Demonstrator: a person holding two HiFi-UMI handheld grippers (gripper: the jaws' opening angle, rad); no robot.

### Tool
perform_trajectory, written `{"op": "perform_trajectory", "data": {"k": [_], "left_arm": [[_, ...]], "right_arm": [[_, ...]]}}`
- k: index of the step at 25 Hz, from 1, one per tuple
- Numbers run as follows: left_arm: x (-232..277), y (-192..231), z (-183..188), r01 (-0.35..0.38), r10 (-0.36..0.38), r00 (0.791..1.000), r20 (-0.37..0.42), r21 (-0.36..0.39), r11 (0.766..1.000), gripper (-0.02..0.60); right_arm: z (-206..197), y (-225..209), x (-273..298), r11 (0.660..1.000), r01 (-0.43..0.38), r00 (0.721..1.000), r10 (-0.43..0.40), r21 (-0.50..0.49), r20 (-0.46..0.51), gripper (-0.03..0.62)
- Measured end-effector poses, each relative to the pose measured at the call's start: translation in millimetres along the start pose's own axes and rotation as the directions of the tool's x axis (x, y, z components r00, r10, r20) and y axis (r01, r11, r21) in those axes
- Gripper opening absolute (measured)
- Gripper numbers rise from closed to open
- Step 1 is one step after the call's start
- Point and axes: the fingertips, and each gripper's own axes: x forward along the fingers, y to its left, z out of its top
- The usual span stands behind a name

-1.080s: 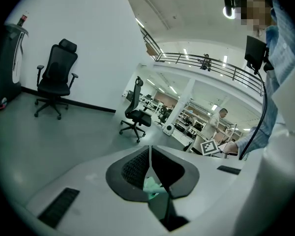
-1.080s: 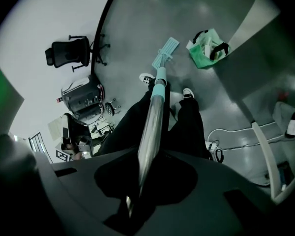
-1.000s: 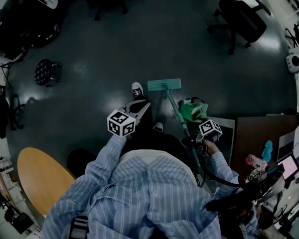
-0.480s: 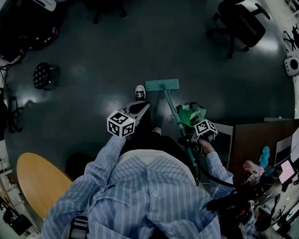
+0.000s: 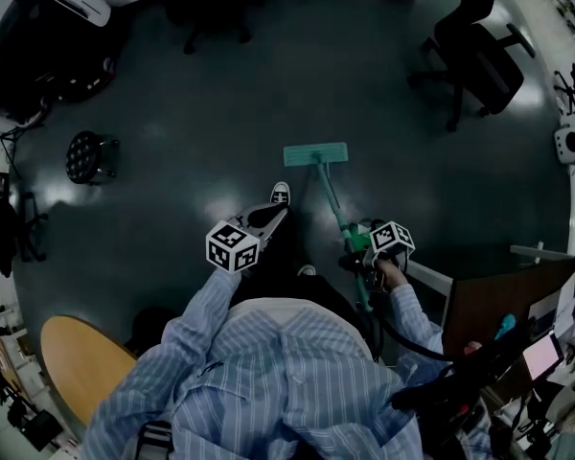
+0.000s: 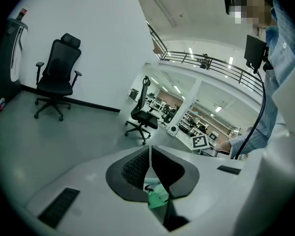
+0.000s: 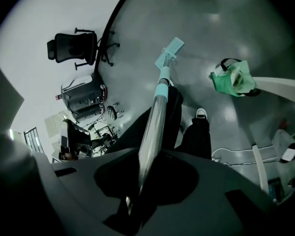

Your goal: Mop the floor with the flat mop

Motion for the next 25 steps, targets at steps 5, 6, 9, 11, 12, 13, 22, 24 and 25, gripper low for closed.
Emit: {"op": "perform_trajectory", "data": {"k": [5, 6, 9, 11, 12, 13, 22, 24, 25], "left_arm": [[12.1, 48.7, 35.0, -0.003, 0.003, 1.0, -0.019, -0.012, 1.0, 0.015], [14.4, 59.9, 41.5, -0.005, 0.005, 1.0, -0.021, -0.014, 1.0, 0.015], [21.3, 94.0, 63.5, -0.015, 0.015, 1.0, -0.02, -0.016, 1.0, 0.015], [27.0, 116.2, 80.2, -0.022, 0.022, 1.0, -0.014, -0.015, 1.0, 0.015], [29.7, 127.6, 88.6, -0.027, 0.027, 1.0, -0.009, -0.015, 1.0, 0.015], [32.4, 139.3, 96.7, -0.034, 0.034, 0.999, -0.005, -0.017, 0.999, 0.015], [52.9, 225.5, 148.4, -0.077, 0.078, 0.997, 0.018, -0.058, 0.995, 0.015], [59.6, 235.9, 151.4, -0.081, 0.082, 0.996, 0.015, -0.076, 0.994, 0.015], [63.8, 240.0, 151.8, -0.083, 0.084, 0.996, 0.013, -0.083, 0.993, 0.015]], "right_arm": [[63.0, 51.2, -2.0, 1.0, 0.001, 1.0, -0.001, 0.001, 0.001, 0.075], [76.3, 60.6, -1.9, 1.0, 0.004, 1.0, -0.004, 0.002, 0.002, 0.075], [119.1, 88.7, -0.5, 1.0, 0.009, 1.0, -0.009, -0.002, 0.005, 0.075], [147.9, 108.1, 0.0, 1.0, 0.008, 1.0, -0.008, -0.003, 0.007, 0.075], [162.1, 118.5, 0.1, 1.0, 0.006, 1.0, -0.006, -0.004, 0.006, 0.075], [176.6, 129.1, 0.4, 1.0, 0.005, 1.0, -0.005, -0.005, 0.004, 0.075], [322.9, 219.3, 2.1, 0.999, 0.038, 0.999, -0.038, -0.032, -0.009, 0.075], [359.5, 238.1, -2.7, 0.998, 0.05, 0.999, -0.05, -0.042, 0.009, 0.075], [377.7, 247.7, -5.7, 0.998, 0.049, 0.999, -0.048, -0.045, 0.017, 0.075]]}}
